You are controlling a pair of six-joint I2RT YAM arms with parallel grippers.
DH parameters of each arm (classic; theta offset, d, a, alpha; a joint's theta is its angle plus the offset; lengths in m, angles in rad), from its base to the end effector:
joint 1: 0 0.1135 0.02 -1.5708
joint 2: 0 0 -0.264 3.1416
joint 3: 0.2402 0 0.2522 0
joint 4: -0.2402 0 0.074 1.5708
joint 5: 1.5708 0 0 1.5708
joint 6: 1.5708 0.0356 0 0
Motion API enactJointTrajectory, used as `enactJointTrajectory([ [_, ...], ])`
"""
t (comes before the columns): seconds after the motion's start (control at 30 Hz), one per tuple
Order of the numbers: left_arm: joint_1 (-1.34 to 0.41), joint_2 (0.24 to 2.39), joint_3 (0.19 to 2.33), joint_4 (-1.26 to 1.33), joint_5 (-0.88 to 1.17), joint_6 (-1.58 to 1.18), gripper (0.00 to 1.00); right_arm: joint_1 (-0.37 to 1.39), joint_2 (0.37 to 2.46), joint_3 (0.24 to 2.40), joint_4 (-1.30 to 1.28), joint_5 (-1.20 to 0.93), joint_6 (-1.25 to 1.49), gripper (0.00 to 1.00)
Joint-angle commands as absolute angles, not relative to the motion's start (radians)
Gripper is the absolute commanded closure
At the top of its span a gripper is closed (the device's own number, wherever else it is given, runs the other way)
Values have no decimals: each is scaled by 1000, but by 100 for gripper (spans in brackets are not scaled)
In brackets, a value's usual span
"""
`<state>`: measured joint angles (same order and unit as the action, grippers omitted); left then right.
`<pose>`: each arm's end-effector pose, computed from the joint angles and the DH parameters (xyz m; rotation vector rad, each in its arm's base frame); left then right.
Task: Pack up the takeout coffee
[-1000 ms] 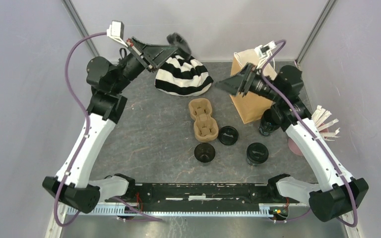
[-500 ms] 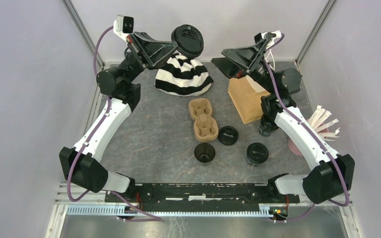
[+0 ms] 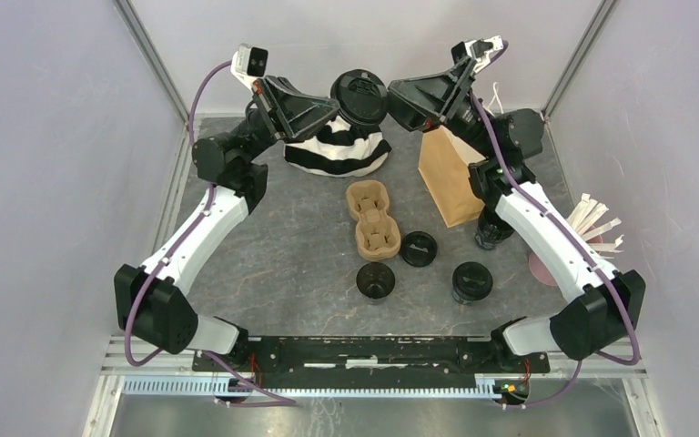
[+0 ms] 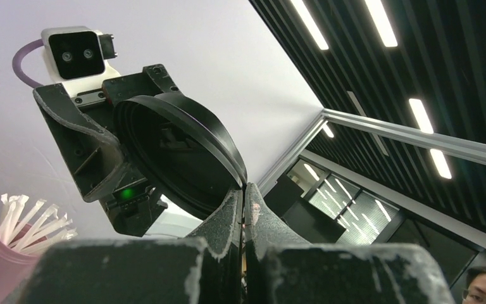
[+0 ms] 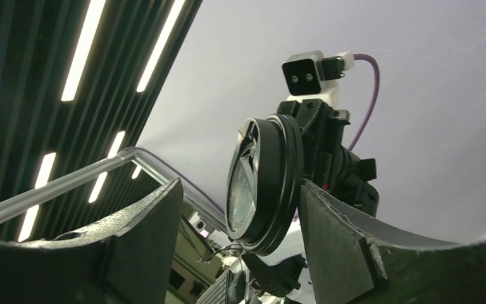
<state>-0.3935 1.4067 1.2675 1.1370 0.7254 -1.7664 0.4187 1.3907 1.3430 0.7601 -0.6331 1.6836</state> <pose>0.2517 -0.1301 0.4839 0.2500 1.0964 -2.1877 0.2637 0.1404 0.4886 0.0144 1.2802 2.1440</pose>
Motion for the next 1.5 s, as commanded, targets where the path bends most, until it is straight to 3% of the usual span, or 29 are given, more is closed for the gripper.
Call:
enactJointTrajectory([
  [0.0,-396,1396,1263,1195,755,-1799,98,431,1368,1338,739,-653,1647,32],
  [0.1,-395,1399,1258,1200,757,-1801,98,433,1361,1321,733,-661,1644,41],
  [0.3,-395,1403,1246,1223,756,-1814,98,434,1351,1308,697,-670,1613,44],
  [0.57,-395,1406,1257,1236,764,-1829,98,420,1339,1292,693,-719,1587,27],
  [0.77,-394,1364,1240,1064,780,-1728,98,391,1319,1525,23,-731,915,2],
  [0.83,-394,1339,1240,946,790,-1657,98,389,1330,1617,-138,-713,749,2],
  [0.97,-394,1306,1244,767,811,-1538,98,389,1344,1709,-199,-718,636,2],
  [1.47,-395,1290,1263,659,831,-1482,98,493,1449,1899,-410,-610,514,2],
])
